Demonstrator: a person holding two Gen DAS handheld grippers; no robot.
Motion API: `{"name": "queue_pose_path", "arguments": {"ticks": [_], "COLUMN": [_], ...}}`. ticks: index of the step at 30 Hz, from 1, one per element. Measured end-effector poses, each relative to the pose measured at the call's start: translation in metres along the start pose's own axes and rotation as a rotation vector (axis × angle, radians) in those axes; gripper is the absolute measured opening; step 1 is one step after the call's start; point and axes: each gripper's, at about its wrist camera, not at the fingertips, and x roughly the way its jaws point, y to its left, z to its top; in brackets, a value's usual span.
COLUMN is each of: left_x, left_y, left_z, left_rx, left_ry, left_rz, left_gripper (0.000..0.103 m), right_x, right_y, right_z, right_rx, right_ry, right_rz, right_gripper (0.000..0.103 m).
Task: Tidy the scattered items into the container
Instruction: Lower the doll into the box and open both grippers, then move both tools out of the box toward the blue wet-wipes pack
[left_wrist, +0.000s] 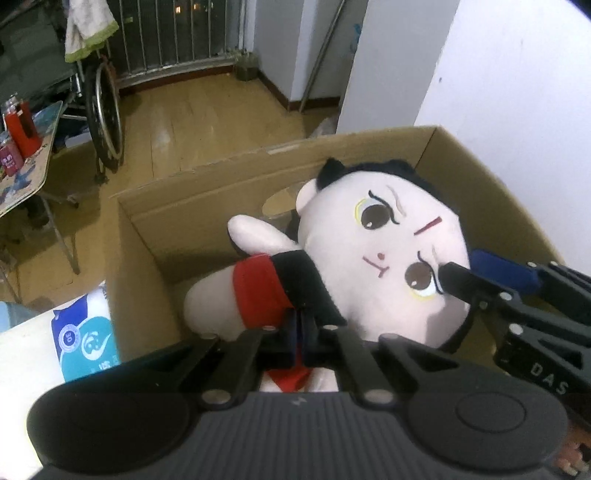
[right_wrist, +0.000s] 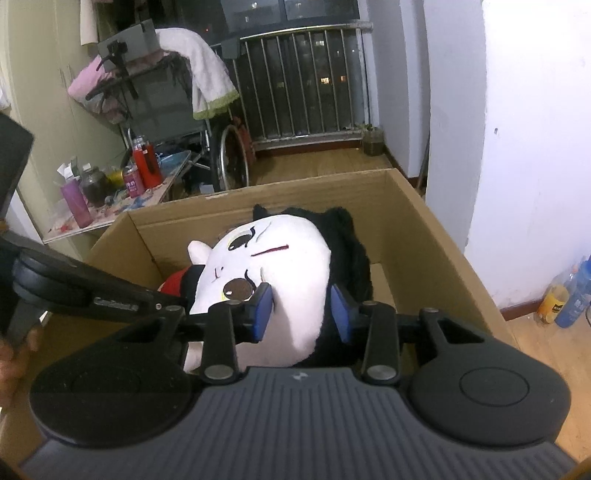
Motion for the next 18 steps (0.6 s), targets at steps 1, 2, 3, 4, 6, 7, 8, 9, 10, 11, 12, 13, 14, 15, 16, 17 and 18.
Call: {"name": "queue_pose_path", "arguments": {"ticks": [1, 2, 3, 4, 6, 7, 8, 9, 10, 11, 12, 13, 14, 15, 16, 17, 18], "left_x": [0.001, 0.0, -0.001, -0.005, -0.019, -0.03, -0.043, -0.054, -0.067, -0.079, -0.09, -0.102, -0.111, -0.117, -0.123, -0.126, -0.128], "left_y": [0.001, 0.002, 0.005, 0.01, 0.017, 0.022, 0.027, 0.031, 0.035, 0.037, 0.039, 0.041, 0.043, 0.044, 0.045, 0.047, 0.049], "left_z": [0.001, 0.001, 0.001, -0.001, -0.012, -0.02, -0.029, -0.037, -0.041, -0.042, -0.043, -0.045, -0.047, -0.048, -0.05, -0.051, -0.051], "left_rx": [-0.009, -0.011, -0.02, -0.035, -0.05, -0.068, -0.089, -0.108, -0.124, -0.146, -0.163, -0.161, -0.149, -0.142, -0.142, -0.141, -0.144], "left_ry": [0.003, 0.002, -0.003, -0.024, -0.087, -0.12, -0.157, -0.198, -0.239, -0.269, -0.303, -0.335, -0.35, -0.356, -0.366, -0.377, -0.387], "left_rz": [-0.002, -0.007, -0.019, -0.044, -0.087, -0.122, -0.165, -0.195, -0.207, -0.195, -0.182, -0.182, -0.186, -0.18, -0.159, -0.139, -0.126], "left_gripper": [0.003, 0.003, 0.003, 0.003, 0.005, 0.009, 0.019, 0.031, 0.034, 0.032, 0.033, 0.033, 0.035, 0.035, 0.036, 0.036, 0.036], "right_x": [0.001, 0.001, 0.001, 0.002, -0.002, -0.006, -0.011, -0.015, -0.021, -0.027, -0.031, -0.036, -0.042, -0.046, -0.048, -0.051, -0.053], "right_y": [0.0, 0.001, 0.002, 0.003, 0.006, 0.007, 0.007, 0.008, 0.009, 0.01, 0.011, 0.013, 0.015, 0.017, 0.02, 0.023, 0.025], "right_z": [0.0, 0.0, 0.0, 0.001, 0.003, 0.006, 0.007, 0.008, 0.009, 0.01, 0.012, 0.014, 0.015, 0.017, 0.018, 0.018, 0.019], "right_rx": [0.002, 0.0, -0.004, -0.007, -0.013, -0.015, -0.014, -0.016, -0.017, -0.02, -0.021, -0.021, -0.024, -0.027, -0.031, -0.034, -0.034], "right_ry": [0.002, 0.003, 0.005, 0.006, 0.007, 0.002, -0.004, -0.013, -0.026, -0.038, -0.045, -0.053, -0.06, -0.061, -0.061, -0.06, -0.061], "right_rz": [0.001, -0.002, -0.007, -0.013, -0.027, -0.022, -0.014, -0.002, 0.005, 0.006, 0.005, 0.01, 0.02, 0.025, 0.03, 0.036, 0.041], "right_gripper": [0.035, 0.035, 0.035, 0.035, 0.035, 0.035, 0.035, 0.035, 0.035, 0.035, 0.035, 0.035, 0.035, 0.035, 0.035, 0.035, 0.035]}}
